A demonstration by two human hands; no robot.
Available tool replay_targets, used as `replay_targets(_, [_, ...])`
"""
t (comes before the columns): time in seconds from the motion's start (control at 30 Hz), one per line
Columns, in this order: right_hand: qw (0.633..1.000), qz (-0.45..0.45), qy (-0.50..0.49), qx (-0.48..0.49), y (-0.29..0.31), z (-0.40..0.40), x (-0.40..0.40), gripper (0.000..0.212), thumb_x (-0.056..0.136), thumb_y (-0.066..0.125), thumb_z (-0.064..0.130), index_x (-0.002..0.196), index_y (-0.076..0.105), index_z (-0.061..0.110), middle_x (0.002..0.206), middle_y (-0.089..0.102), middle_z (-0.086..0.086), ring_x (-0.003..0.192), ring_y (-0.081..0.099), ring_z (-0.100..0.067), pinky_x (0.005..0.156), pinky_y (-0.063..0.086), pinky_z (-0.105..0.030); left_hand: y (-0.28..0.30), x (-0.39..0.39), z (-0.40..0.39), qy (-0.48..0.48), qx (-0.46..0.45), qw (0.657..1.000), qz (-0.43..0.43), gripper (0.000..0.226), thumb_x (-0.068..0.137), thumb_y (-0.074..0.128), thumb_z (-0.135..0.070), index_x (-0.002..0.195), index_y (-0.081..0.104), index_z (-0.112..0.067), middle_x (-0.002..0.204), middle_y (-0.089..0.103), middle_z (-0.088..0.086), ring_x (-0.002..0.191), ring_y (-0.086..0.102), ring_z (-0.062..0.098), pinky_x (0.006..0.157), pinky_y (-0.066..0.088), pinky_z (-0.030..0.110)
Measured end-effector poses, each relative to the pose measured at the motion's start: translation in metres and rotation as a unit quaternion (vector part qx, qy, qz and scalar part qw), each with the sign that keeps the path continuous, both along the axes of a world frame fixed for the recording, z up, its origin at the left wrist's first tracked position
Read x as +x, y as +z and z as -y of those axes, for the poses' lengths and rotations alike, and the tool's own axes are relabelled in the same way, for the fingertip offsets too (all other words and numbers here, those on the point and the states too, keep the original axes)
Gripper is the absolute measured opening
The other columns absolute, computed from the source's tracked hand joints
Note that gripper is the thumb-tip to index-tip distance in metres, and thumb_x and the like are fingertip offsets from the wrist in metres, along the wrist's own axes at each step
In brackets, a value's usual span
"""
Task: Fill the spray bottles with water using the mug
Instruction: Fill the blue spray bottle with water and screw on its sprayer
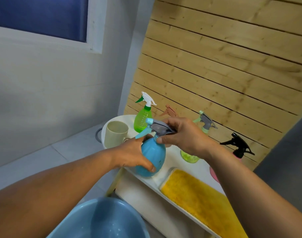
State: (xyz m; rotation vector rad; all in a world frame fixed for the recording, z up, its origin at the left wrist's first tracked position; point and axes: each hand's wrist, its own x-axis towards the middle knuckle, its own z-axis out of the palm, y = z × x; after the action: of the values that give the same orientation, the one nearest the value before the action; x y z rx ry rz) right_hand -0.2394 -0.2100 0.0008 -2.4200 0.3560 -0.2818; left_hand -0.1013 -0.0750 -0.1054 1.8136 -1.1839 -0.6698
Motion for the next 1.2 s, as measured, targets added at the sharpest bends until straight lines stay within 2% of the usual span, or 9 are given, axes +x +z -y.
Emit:
replay_targets(0.13, [1.000,-0.003,-0.017,0.009,-0.004,0.013,0.000,0.021,0.078,0.087,0.018,0.091,0.072,0.023,0.095,0.070,-0.007,0.083,0.066,-0.019,0.084,0.057,-0.047,-0.006,-0.002,0.013,-0.002,0.002,1.000,-0.010,0.094,0.061,0.101,-0.030,0.136,0.045,-0.043,0.121,0.063,-0.015,0.110,0.064,0.006,0.093,0.060,0.031])
replay_targets(0.27, [0.999,-0.012,-0.028,0.008,-0.011,0.021,-0.001,0.028,0.077,0.088,0.023,0.100,0.073,0.029,0.097,0.074,0.003,0.094,0.069,-0.021,0.091,0.057,-0.048,-0.013,-0.007,0.022,-0.019,-0.005,0.999,-0.043,0.086,0.062,0.100,-0.026,0.129,0.048,-0.043,0.122,0.064,-0.012,0.112,0.066,0.012,0.095,0.062,0.039])
replay_targets(0.4, [0.999,-0.002,-0.046,-0.005,-0.021,0.024,-0.004,0.038,0.076,0.088,0.020,0.109,0.072,0.029,0.098,0.075,0.006,0.095,0.070,-0.018,0.090,0.057,-0.045,-0.018,-0.011,0.028,-0.026,-0.004,0.999,-0.046,0.084,0.065,0.099,-0.022,0.129,0.048,-0.041,0.121,0.062,-0.012,0.112,0.065,0.013,0.094,0.062,0.037])
replay_targets(0.67, [0.994,0.042,-0.101,-0.023,-0.043,0.022,-0.013,0.044,0.071,0.089,0.028,0.108,0.066,0.035,0.088,0.073,0.013,0.081,0.068,-0.009,0.079,0.058,-0.039,-0.033,-0.017,0.035,-0.002,-0.008,0.998,-0.063,0.092,0.061,0.102,-0.023,0.135,0.048,-0.035,0.122,0.063,-0.009,0.110,0.066,0.012,0.092,0.063,0.039])
replay_targets(0.8, [0.986,0.099,-0.134,0.030,-0.062,0.014,-0.014,0.056,0.074,0.088,0.030,0.122,0.060,0.040,0.107,0.072,0.014,0.094,0.069,-0.003,0.086,0.060,-0.037,-0.033,-0.016,0.034,-0.020,-0.007,0.997,-0.069,0.093,0.065,0.100,-0.028,0.138,0.043,-0.036,0.125,0.061,-0.009,0.113,0.065,0.013,0.093,0.062,0.038])
replay_targets(0.93, [0.968,0.155,-0.167,0.104,-0.076,0.002,-0.018,0.061,0.078,0.086,0.027,0.132,0.058,0.031,0.113,0.070,0.014,0.096,0.068,0.001,0.084,0.061,-0.031,-0.034,-0.015,0.031,-0.039,-0.007,0.997,-0.072,0.095,0.067,0.099,-0.029,0.142,0.041,-0.038,0.127,0.060,-0.011,0.115,0.064,0.012,0.092,0.063,0.035])
replay_targets(1.0, [0.961,0.154,-0.175,0.146,-0.082,0.001,-0.019,0.057,0.080,0.085,0.027,0.132,0.061,0.029,0.111,0.072,0.012,0.097,0.069,-0.003,0.085,0.061,-0.033,-0.035,-0.014,0.030,-0.049,-0.008,0.997,-0.065,0.097,0.069,0.098,-0.026,0.145,0.039,-0.038,0.129,0.059,-0.011,0.117,0.063,0.012,0.093,0.062,0.034])
replay_targets(1.1, [0.950,0.145,-0.197,0.193,-0.087,0.002,-0.016,0.033,0.081,0.083,0.025,0.113,0.072,0.024,0.096,0.077,0.007,0.088,0.073,-0.008,0.084,0.062,-0.043,-0.037,-0.013,0.029,-0.057,-0.014,0.996,-0.068,0.096,0.072,0.096,-0.022,0.148,0.038,-0.037,0.130,0.060,-0.009,0.118,0.063,0.012,0.095,0.062,0.038])
replay_targets(1.2, [0.940,0.156,-0.220,0.207,-0.092,0.000,-0.012,0.025,0.078,0.085,0.028,0.100,0.075,0.022,0.090,0.077,0.002,0.085,0.074,-0.017,0.081,0.061,-0.050,-0.038,-0.013,0.029,-0.055,-0.016,0.996,-0.069,0.095,0.072,0.096,-0.021,0.147,0.040,-0.037,0.129,0.061,-0.010,0.117,0.064,0.011,0.094,0.062,0.036])
